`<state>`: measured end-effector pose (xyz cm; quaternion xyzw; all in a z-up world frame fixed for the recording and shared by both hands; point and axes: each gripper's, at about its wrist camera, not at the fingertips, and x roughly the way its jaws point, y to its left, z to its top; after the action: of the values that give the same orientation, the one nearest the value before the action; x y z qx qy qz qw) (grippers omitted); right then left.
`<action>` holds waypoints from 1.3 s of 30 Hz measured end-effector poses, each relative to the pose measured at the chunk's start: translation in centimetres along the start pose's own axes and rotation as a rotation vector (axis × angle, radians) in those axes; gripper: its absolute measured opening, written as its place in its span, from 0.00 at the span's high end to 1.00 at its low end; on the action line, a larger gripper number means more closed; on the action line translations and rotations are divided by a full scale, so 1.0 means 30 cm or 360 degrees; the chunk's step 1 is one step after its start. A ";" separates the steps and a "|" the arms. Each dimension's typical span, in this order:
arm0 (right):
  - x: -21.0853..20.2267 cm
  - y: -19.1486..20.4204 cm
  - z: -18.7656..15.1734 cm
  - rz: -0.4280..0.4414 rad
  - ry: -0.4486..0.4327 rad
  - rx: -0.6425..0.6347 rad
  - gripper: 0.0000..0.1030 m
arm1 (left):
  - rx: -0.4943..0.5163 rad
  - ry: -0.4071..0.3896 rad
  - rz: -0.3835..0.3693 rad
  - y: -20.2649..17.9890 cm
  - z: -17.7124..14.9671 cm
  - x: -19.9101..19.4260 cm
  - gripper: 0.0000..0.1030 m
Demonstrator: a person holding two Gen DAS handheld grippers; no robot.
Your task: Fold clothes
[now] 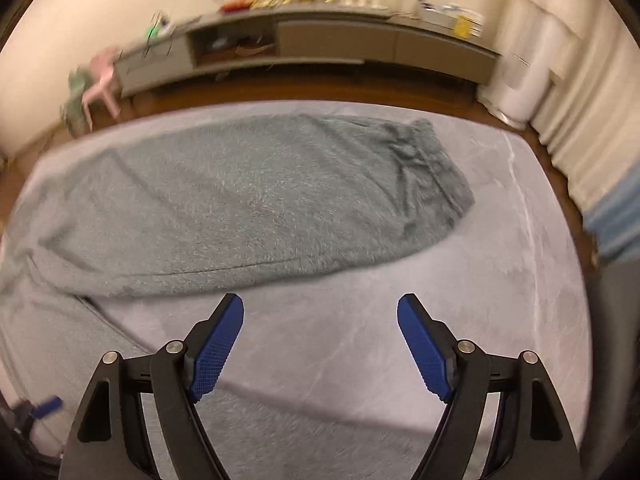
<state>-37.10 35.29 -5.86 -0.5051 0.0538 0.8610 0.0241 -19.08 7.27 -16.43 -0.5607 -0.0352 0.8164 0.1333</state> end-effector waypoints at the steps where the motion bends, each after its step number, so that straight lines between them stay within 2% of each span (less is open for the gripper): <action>1: -0.025 -0.008 -0.027 0.0054 0.0006 0.0083 0.22 | -0.0003 -0.0016 -0.0004 0.002 0.001 -0.006 0.20; 2: -0.049 -0.016 -0.054 0.0109 0.0014 0.0167 0.22 | -0.0017 -0.0037 -0.0002 0.010 0.002 -0.017 0.20; 5: -0.124 -0.037 -0.169 0.0413 0.0073 0.0430 0.22 | -0.0110 -0.0102 0.0026 0.059 0.010 -0.041 0.20; 7: -0.130 -0.013 -0.217 0.0368 0.0089 0.0399 0.22 | -0.0133 -0.0134 0.0052 0.084 0.007 -0.037 0.20; 8: -0.116 0.004 -0.237 0.0279 0.0090 0.0343 0.22 | -0.0137 -0.0155 0.0073 0.094 0.006 -0.035 0.20; 11: -0.067 0.030 -0.266 0.0099 0.0065 0.0243 0.22 | -0.0048 -0.0257 0.0248 0.107 0.009 -0.012 0.20; 12: -0.058 0.033 -0.272 0.0083 0.0059 0.0235 0.22 | -0.0013 -0.0278 0.0296 0.111 0.013 -0.002 0.20; 16: -0.017 0.049 -0.277 0.0135 0.0069 0.0228 0.22 | 0.0005 -0.0271 0.0326 0.133 0.040 0.051 0.19; 21: -0.031 0.088 -0.303 0.0113 0.0050 0.0126 0.22 | 0.0049 -0.0327 0.0376 0.098 0.029 0.047 0.18; 23: -0.042 0.119 -0.324 0.0149 0.0055 0.0081 0.22 | 0.0041 -0.0339 0.0377 0.098 0.013 0.038 0.18; 27: -0.050 0.190 -0.361 0.0210 0.0084 -0.0010 0.22 | -0.0010 -0.0297 0.0409 0.103 -0.015 0.003 0.18; 28: -0.057 0.204 -0.367 0.0216 0.0082 -0.0026 0.22 | -0.0049 -0.0274 0.0381 0.103 -0.024 -0.025 0.18; 30: -0.116 0.217 -0.371 0.0261 0.0033 0.0010 0.22 | -0.0156 -0.0225 0.0223 0.105 -0.043 -0.096 0.18; 33: -0.266 0.202 -0.383 0.0417 -0.0024 0.0197 0.22 | -0.0226 -0.0189 0.0076 0.097 -0.075 -0.166 0.18; 35: -0.333 0.224 -0.399 0.0464 -0.0057 0.0151 0.20 | -0.0219 -0.0195 0.0094 0.085 -0.094 -0.184 0.18; 39: -0.345 0.223 -0.375 0.0395 -0.0079 -0.0004 0.20 | -0.0109 -0.0147 0.0116 0.043 -0.072 -0.182 0.18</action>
<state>-22.94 27.46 -1.82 -0.4730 0.1143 0.8697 -0.0820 -15.48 4.43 -12.54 -0.5275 -0.0488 0.8441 0.0825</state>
